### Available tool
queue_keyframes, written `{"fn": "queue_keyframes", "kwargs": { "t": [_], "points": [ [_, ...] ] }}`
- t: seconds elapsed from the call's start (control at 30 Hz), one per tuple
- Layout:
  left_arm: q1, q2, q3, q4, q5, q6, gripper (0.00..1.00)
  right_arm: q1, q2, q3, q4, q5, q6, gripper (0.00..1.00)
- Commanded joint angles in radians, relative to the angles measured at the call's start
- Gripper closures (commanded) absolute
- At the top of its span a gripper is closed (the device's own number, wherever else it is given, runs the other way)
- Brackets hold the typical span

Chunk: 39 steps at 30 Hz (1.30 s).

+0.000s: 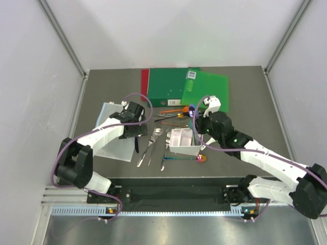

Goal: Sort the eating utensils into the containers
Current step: Place the spoon in the storage box.

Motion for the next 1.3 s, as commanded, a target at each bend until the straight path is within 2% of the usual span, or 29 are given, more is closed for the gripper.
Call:
{"fn": "queue_keyframes", "kwargs": {
  "t": [0.0,0.27,0.37,0.4,0.5,0.7,0.87,0.97,1.0,1.07,1.1,1.17,1.27],
  "points": [
    [-0.006,-0.004,0.018,0.018,-0.015,-0.002,0.05,0.019,-0.042,-0.036,0.061,0.016,0.025,1.0],
    [-0.008,-0.004,0.016,0.017,-0.021,-0.004,0.05,0.027,-0.045,-0.07,0.05,-0.013,0.043,1.0],
    [-0.009,-0.006,0.013,0.015,-0.021,-0.004,0.05,0.027,-0.067,-0.082,0.049,-0.014,0.044,0.93],
    [-0.009,-0.006,0.013,0.017,-0.021,-0.004,0.05,0.027,-0.073,-0.088,0.045,-0.014,0.046,0.87],
    [-0.012,-0.003,0.015,0.017,-0.021,-0.005,0.05,0.028,-0.099,-0.1,0.032,-0.008,0.052,0.78],
    [-0.015,-0.003,0.013,0.02,-0.021,-0.007,0.05,0.028,-0.165,-0.113,0.003,-0.001,0.058,0.63],
    [-0.017,-0.003,0.013,0.017,-0.023,-0.004,0.05,0.028,-0.243,-0.045,-0.112,0.088,0.064,0.61],
    [-0.017,-0.004,0.013,0.017,-0.025,-0.007,0.05,0.025,-0.283,0.024,-0.282,0.299,0.142,0.59],
    [-0.017,-0.007,0.012,0.017,-0.026,-0.005,0.05,0.015,-0.285,0.044,-0.391,0.391,0.165,0.58],
    [-0.017,-0.009,0.01,0.02,-0.025,-0.007,0.05,-0.007,-0.273,0.097,-0.497,0.443,0.219,0.56],
    [-0.018,-0.007,0.012,0.02,-0.023,-0.007,0.05,-0.039,-0.268,0.11,-0.569,0.452,0.241,0.52],
    [-0.02,-0.006,0.013,0.021,-0.018,-0.008,0.05,-0.085,-0.244,0.13,-0.619,0.423,0.302,0.51],
    [-0.02,-0.012,0.016,0.018,-0.023,-0.005,0.05,-0.191,-0.196,0.128,-0.653,0.265,0.38,0.52]
  ]
}}
